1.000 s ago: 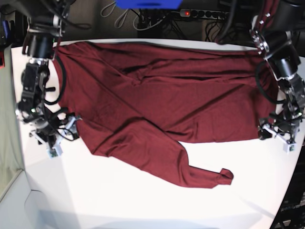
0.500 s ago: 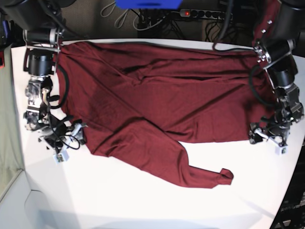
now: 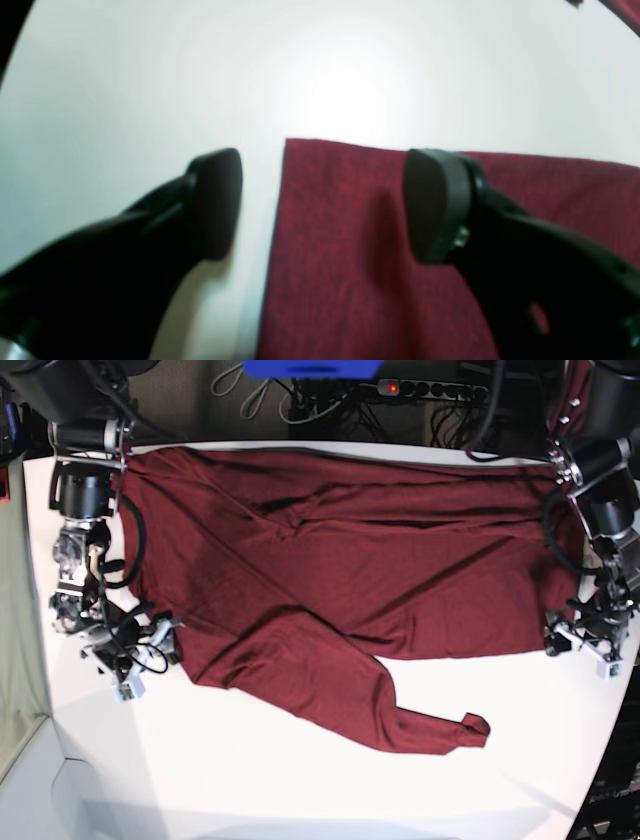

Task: Layout the t-shirt on the table in an organized manner, then fold the t-shirt properly
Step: 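Release the corners and lower both grippers onto the shirt's side edges, then grasp the shirt's side edges with both grippers, then fold the grasped side edge over toward the collar with both grippers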

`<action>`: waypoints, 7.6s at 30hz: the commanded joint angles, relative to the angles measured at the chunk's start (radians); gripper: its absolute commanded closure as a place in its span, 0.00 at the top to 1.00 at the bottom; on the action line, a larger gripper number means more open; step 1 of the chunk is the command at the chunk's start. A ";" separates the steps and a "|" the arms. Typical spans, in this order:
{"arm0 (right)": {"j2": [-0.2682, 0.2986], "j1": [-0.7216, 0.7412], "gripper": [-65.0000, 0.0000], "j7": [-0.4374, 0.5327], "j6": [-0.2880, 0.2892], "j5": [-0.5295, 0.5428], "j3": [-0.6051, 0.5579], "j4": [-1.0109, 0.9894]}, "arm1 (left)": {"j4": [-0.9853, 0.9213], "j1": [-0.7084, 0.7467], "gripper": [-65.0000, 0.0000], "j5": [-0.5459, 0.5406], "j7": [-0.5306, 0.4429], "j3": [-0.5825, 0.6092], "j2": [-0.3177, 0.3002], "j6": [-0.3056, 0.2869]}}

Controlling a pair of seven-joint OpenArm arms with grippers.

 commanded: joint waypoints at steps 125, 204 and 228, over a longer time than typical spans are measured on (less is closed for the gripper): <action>0.028 -0.316 0.00 0.120 0.005 0.022 0.031 0.502 | 0.430 0.130 0.00 -0.024 0.278 -0.064 0.062 0.039; -0.034 -0.615 0.00 0.125 0.038 0.020 0.141 0.718 | 0.649 0.403 0.00 -0.024 0.352 -0.237 0.067 -0.090; -0.032 -0.664 0.00 0.122 0.122 0.014 0.141 0.663 | 0.644 0.503 0.00 -0.018 0.349 -0.184 0.105 -0.090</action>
